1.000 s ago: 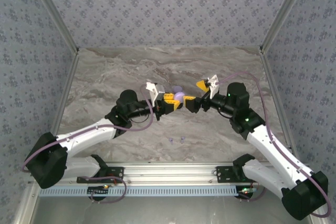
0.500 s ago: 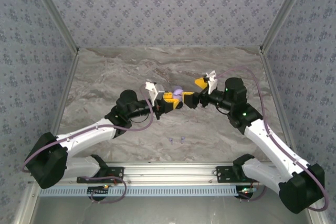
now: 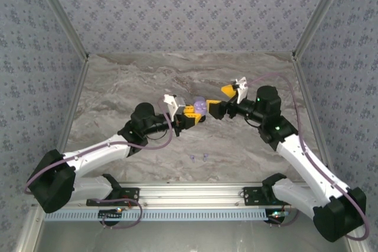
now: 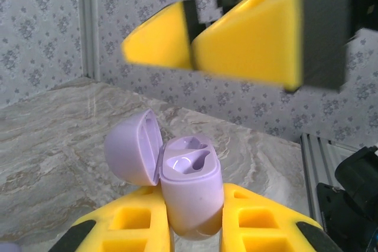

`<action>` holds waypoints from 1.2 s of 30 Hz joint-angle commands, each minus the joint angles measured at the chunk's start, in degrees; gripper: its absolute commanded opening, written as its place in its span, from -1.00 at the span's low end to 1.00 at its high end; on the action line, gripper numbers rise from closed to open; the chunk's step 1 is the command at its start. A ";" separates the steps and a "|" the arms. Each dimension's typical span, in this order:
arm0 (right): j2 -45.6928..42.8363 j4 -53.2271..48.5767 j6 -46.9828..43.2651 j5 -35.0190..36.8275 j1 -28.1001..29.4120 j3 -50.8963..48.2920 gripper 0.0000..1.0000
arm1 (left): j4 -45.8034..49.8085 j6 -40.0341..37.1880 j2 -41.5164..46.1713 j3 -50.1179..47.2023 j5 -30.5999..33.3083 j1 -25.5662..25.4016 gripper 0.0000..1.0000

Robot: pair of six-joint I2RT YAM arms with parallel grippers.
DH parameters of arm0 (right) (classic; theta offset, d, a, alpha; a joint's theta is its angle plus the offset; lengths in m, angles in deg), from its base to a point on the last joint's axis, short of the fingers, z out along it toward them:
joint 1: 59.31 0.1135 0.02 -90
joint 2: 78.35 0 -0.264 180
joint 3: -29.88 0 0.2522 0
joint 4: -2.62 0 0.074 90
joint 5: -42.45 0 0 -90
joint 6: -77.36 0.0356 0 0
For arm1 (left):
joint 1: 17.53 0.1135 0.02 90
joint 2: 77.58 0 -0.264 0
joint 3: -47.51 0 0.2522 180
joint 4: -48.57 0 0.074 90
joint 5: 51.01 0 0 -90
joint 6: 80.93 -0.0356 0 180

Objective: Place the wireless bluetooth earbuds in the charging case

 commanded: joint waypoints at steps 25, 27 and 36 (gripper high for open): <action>21.92 -39.83 35.87 30.67 26.31 0.84 0.13 | 12.87 -6.91 29.85 -14.96 15.95 -0.35 -0.78; 25.07 -39.21 36.06 30.23 27.19 2.09 0.09 | 12.69 -6.91 30.37 -15.48 16.00 -0.28 -0.77; 34.08 -37.57 36.44 28.95 30.01 5.93 0.02 | 12.69 -6.95 31.32 -15.98 16.13 -0.33 -0.77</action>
